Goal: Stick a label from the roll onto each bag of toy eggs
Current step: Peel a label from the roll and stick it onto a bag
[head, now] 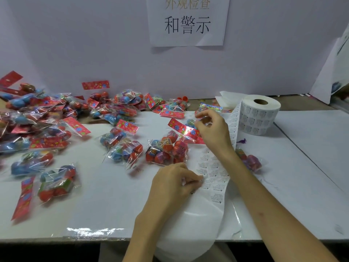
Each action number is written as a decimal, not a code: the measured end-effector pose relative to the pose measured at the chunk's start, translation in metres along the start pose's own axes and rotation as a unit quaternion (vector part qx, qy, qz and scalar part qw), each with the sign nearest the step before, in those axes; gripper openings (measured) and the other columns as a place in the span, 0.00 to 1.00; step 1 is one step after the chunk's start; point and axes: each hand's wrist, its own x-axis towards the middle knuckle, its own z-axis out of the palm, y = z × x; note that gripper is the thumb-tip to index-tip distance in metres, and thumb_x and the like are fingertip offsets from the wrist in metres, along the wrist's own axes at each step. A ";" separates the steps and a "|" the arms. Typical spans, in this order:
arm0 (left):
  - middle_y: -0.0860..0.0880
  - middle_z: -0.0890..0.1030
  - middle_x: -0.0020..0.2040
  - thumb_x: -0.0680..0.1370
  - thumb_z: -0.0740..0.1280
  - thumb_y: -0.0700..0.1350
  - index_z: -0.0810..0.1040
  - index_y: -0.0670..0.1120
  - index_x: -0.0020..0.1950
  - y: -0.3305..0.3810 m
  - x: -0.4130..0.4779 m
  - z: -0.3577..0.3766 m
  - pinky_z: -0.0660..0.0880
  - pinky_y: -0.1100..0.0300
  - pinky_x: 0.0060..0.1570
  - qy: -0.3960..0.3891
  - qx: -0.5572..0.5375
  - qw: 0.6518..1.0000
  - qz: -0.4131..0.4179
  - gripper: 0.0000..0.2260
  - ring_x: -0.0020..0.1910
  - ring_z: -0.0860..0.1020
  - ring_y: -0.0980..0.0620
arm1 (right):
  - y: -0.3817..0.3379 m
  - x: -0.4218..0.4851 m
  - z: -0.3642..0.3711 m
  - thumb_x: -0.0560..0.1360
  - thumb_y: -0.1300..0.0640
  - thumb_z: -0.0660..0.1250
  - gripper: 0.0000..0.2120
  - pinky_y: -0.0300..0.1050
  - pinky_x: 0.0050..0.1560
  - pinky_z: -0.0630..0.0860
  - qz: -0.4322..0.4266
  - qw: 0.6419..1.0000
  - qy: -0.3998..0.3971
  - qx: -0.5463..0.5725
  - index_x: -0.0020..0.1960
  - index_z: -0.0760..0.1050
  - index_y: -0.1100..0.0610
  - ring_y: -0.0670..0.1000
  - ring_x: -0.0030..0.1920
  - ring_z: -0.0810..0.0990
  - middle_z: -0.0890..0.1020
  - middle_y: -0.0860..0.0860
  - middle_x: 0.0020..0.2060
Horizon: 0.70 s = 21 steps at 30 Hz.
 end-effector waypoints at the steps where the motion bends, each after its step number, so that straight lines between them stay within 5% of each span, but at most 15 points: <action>1: 0.58 0.77 0.36 0.76 0.76 0.55 0.88 0.59 0.51 0.000 0.000 0.000 0.61 0.67 0.35 0.005 -0.016 1.000 -0.005 0.05 0.38 0.74 0.58 | 0.000 0.000 0.001 0.79 0.61 0.69 0.05 0.24 0.36 0.71 -0.008 1.000 -0.001 0.002 0.55 0.79 0.57 0.39 0.45 0.77 0.80 0.45 0.46; 8: 0.54 0.83 0.38 0.74 0.76 0.39 0.84 0.57 0.55 0.000 -0.001 -0.001 0.77 0.67 0.42 0.030 -0.190 0.978 -0.080 0.15 0.36 0.80 0.57 | -0.010 -0.001 -0.007 0.79 0.63 0.68 0.04 0.38 0.35 0.77 0.010 0.994 -0.069 0.089 0.50 0.82 0.58 0.45 0.36 0.79 0.82 0.47 0.37; 13: 0.48 0.85 0.43 0.73 0.77 0.35 0.85 0.54 0.55 -0.001 0.000 -0.008 0.79 0.64 0.44 0.042 -0.315 0.940 -0.127 0.16 0.41 0.82 0.55 | -0.011 0.005 -0.025 0.77 0.62 0.72 0.01 0.41 0.32 0.73 0.013 0.946 -0.248 0.208 0.48 0.81 0.59 0.50 0.31 0.72 0.78 0.52 0.32; 18: 0.38 0.87 0.46 0.75 0.76 0.34 0.85 0.49 0.56 0.000 0.000 -0.012 0.81 0.55 0.50 0.018 -0.424 0.893 -0.152 0.14 0.44 0.85 0.46 | -0.007 0.001 -0.038 0.74 0.58 0.76 0.05 0.39 0.36 0.72 0.003 0.889 -0.436 0.143 0.47 0.82 0.58 0.48 0.35 0.74 0.81 0.52 0.37; 21: 0.40 0.87 0.42 0.75 0.76 0.35 0.86 0.53 0.54 0.002 0.000 -0.013 0.78 0.64 0.45 0.016 -0.426 0.893 -0.145 0.14 0.40 0.83 0.52 | -0.009 0.000 -0.042 0.73 0.58 0.77 0.05 0.39 0.39 0.74 -0.011 0.879 -0.466 0.105 0.45 0.82 0.57 0.47 0.38 0.77 0.82 0.52 0.38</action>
